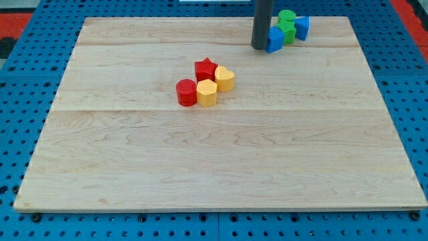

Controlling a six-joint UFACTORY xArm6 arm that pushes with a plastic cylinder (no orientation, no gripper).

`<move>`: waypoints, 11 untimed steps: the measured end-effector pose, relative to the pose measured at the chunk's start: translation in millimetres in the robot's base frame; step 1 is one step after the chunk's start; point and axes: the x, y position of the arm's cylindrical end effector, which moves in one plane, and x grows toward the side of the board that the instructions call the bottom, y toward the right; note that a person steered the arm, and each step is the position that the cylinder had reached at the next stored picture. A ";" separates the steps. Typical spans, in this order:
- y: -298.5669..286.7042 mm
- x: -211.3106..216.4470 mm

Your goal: Push the green blocks towards the top center

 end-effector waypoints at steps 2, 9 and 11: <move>160.9 -26.6; -19.3 -93.6; 22.8 -63.7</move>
